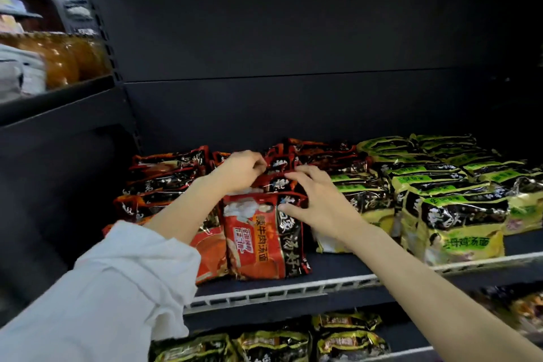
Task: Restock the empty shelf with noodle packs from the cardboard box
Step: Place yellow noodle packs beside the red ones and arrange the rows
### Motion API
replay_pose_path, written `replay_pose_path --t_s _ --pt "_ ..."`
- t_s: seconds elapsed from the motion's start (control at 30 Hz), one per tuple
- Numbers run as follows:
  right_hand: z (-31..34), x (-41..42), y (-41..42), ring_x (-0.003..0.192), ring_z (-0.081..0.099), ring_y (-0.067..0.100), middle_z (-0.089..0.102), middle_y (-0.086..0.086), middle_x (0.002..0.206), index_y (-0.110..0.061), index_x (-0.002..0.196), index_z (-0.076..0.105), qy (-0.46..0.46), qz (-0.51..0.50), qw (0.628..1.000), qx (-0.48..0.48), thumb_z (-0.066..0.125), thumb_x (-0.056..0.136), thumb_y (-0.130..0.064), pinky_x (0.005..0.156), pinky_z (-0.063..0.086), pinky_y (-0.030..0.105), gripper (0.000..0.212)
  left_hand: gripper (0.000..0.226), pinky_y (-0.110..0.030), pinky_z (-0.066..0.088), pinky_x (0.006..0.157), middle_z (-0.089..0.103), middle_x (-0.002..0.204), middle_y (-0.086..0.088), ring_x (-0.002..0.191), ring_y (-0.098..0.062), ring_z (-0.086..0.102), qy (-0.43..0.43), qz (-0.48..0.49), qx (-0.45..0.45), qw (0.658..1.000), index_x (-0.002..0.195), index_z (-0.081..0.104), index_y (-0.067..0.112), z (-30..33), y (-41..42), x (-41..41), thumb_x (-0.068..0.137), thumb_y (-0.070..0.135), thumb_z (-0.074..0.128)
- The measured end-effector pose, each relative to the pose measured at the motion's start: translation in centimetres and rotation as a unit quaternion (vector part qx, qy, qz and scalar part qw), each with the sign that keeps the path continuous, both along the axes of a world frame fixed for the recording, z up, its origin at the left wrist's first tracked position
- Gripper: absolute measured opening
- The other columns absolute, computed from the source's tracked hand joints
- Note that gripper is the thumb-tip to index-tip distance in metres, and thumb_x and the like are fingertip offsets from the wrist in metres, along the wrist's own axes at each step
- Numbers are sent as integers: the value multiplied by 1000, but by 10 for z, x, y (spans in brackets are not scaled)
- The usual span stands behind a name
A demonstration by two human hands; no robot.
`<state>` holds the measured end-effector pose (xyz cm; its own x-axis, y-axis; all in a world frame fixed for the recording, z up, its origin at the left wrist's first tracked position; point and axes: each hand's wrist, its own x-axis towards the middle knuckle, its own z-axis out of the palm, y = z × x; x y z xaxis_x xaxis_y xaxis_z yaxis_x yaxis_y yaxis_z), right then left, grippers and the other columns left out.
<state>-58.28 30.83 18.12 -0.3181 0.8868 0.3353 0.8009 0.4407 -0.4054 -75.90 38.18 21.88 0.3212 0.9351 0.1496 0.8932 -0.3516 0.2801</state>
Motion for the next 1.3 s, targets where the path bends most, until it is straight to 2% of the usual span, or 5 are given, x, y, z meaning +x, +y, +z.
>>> replay_pose_path --t_s 0.17,0.33,0.63,0.97,1.3 --pt "-5 -23 0 146 -1 21 2 3 158 -21 152 7 -96 -50 994 -25 74 69 -56 117 13 35 112 46 -26 36 103 51 139 -4 126 -20 48 0 -52 -82 995 135 50 16 -8 -2 -27 93 35 55" --pt "-5 -35 4 135 27 22 39 2 133 -17 150 19 -225 -73 972 18 70 61 -68 120 -1 39 114 39 -31 42 100 55 133 -3 119 -17 52 -53 -64 -96 992 131 50 17 -11 2 -34 97 35 47" --pt "-5 -36 1 116 45 20 51 2 121 -16 117 40 -190 -78 978 -46 79 61 -57 93 39 30 80 60 -37 45 101 53 133 -4 121 -21 51 -20 -23 -116 993 131 45 16 -12 25 -33 82 39 69" --pt "-5 -39 12 128 38 22 44 3 135 -18 146 23 -257 -91 962 -15 74 60 -65 108 29 36 110 21 -28 41 70 54 74 2 78 -18 53 58 -59 -33 996 89 68 7 -8 31 -10 91 26 60" --pt "-3 -39 23 135 29 23 34 4 143 -19 148 18 -229 -96 969 -4 79 63 -54 111 27 38 110 23 -31 53 82 58 118 -1 101 -19 60 -90 -9 -14 996 114 65 18 -7 29 -28 95 24 54"
